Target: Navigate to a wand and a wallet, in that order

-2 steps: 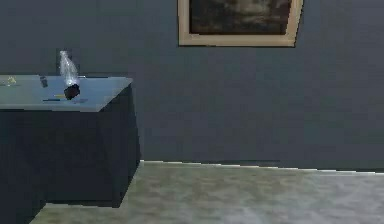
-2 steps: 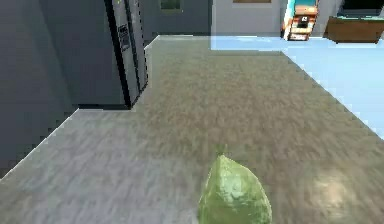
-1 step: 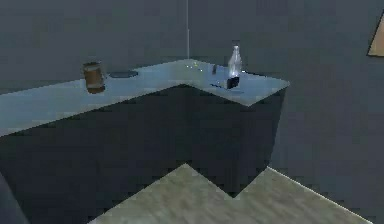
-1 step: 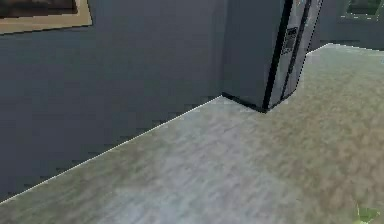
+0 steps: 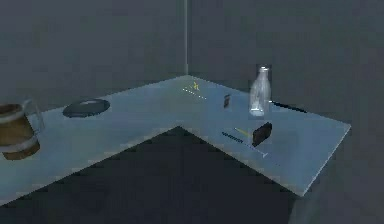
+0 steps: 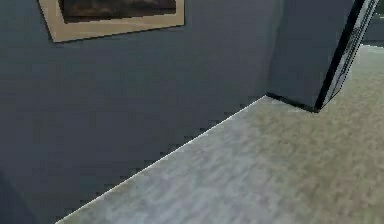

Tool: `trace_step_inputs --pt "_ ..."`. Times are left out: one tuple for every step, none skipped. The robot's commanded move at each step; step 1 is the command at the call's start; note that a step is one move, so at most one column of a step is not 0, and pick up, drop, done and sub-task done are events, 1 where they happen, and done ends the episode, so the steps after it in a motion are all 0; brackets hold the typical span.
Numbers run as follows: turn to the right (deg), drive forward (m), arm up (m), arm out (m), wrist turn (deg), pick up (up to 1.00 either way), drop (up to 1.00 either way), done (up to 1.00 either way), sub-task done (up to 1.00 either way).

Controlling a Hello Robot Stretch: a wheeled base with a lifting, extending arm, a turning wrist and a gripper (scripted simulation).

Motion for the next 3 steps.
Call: trace_step_inputs --pt "-36.0 0.00 0.00 0.00 0.0 0.00 0.00 0.00 0.00" --pt "0.0 0.05 0.00 0.00 0.0 0.00 0.00 0.00 0.00" --pt "45.0 0.00 0.00 0.00 0.0 0.00 0.00 0.00 0.00"
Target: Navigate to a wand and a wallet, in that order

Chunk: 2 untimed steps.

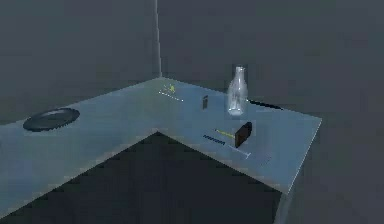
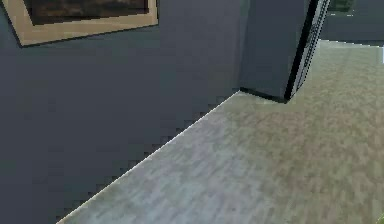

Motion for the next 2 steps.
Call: trace_step_inputs --pt "15.0 0.00 0.00 0.00 0.0 0.00 0.00 0.00 0.00" --pt "0.0 0.00 0.00 0.00 0.0 0.00 0.00 1.00 0.00"
